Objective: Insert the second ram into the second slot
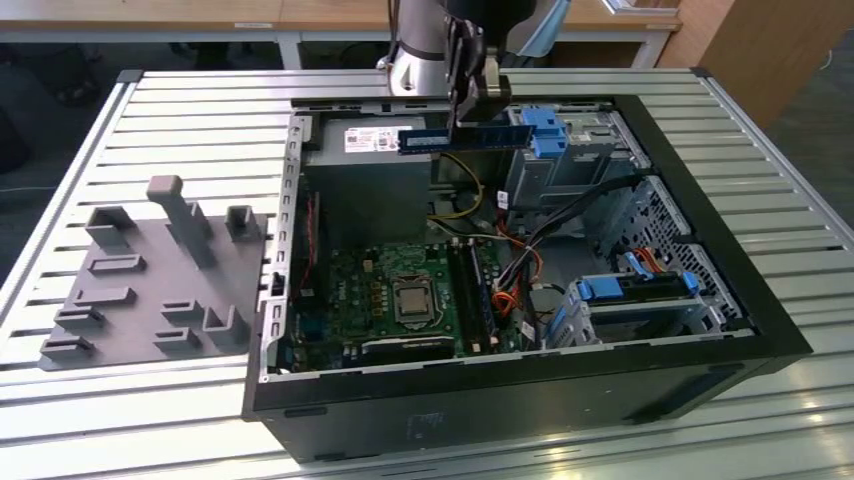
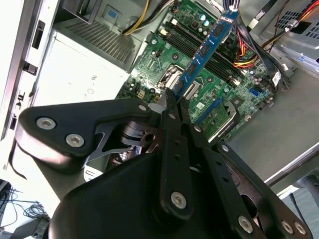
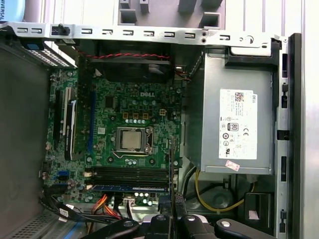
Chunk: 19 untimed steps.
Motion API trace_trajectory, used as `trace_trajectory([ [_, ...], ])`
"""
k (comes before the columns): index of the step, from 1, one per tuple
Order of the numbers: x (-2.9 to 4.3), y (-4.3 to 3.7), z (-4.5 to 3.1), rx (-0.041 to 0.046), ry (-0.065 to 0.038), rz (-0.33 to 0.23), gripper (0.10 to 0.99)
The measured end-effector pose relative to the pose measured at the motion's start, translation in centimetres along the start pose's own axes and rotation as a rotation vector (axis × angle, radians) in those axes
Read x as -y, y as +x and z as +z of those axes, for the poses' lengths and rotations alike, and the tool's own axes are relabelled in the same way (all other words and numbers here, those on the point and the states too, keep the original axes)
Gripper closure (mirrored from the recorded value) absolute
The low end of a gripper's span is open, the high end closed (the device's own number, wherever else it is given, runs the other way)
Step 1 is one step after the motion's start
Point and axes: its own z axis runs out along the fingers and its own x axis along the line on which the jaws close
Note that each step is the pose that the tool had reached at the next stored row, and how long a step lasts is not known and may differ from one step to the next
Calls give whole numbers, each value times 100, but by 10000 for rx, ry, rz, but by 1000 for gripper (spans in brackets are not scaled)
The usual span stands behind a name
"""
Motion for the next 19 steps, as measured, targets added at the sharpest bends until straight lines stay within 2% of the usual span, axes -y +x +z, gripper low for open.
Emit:
trace_trajectory([
  [4, 0, 7, 0, -2, 0, 0, 949],
  [6, -3, 96, 3, -19, 0, 1, 949],
  [19, -3, 102, 3, -26, 0, 115, 949],
])
